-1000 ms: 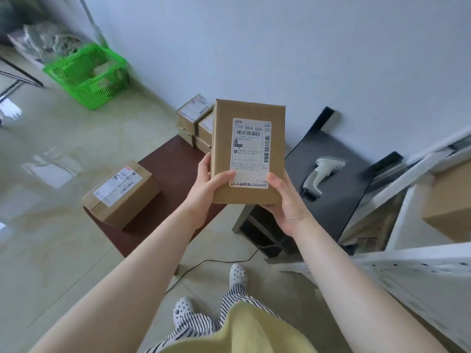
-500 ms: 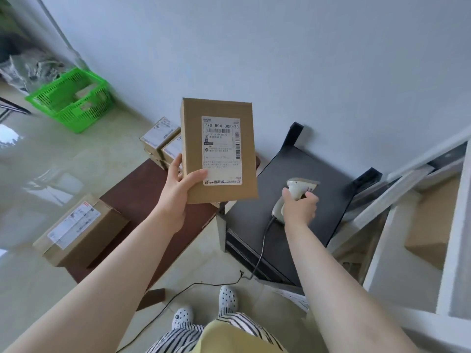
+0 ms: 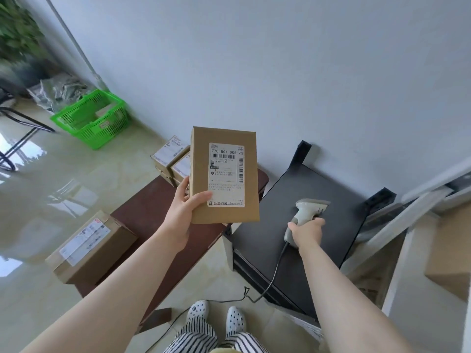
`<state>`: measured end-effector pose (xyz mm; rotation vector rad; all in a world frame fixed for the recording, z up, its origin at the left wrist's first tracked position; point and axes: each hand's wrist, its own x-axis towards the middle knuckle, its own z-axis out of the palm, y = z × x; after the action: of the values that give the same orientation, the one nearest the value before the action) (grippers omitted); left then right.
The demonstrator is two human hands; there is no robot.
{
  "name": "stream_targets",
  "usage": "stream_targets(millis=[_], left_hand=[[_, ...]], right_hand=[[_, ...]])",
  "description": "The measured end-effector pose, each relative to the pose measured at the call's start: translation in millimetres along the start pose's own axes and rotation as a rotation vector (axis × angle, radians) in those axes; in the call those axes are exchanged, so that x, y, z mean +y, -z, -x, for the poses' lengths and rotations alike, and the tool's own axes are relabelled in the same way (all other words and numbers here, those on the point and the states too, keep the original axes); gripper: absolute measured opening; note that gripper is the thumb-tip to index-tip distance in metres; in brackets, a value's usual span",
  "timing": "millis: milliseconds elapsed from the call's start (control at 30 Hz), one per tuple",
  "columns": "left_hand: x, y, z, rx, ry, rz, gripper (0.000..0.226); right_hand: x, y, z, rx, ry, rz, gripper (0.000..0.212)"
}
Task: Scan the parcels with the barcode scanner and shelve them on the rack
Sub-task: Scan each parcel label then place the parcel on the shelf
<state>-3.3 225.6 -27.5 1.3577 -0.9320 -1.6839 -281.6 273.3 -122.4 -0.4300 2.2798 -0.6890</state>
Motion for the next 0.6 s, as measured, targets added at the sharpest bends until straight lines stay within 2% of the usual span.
stream_targets(millis=[167, 267, 367, 500, 600], left_hand=[[8, 5, -2, -0.051, -0.024, -0.012, 0.101], [7, 9, -1, -0.030, -0.014, 0.003, 0.103], [5, 13, -2, -0.028, -0.001, 0.026, 0.102], [5, 19, -6, -0.021, 0.008, 0.032, 0.106], [8, 25, -10, -0.024, 0.010, 0.022, 0.106]], right_hand=[[3, 9, 0, -0.010, 0.003, -0.019, 0.063], [9, 12, 10, -0.057, 0.000, -0.267, 0.055], [2, 19, 23, -0.191, 0.022, -0.479, 0.039], [-23, 38, 53, -0.365, 0.170, -0.534, 0.016], [-45, 56, 75, -0.491, 0.378, -0.513, 0.028]])
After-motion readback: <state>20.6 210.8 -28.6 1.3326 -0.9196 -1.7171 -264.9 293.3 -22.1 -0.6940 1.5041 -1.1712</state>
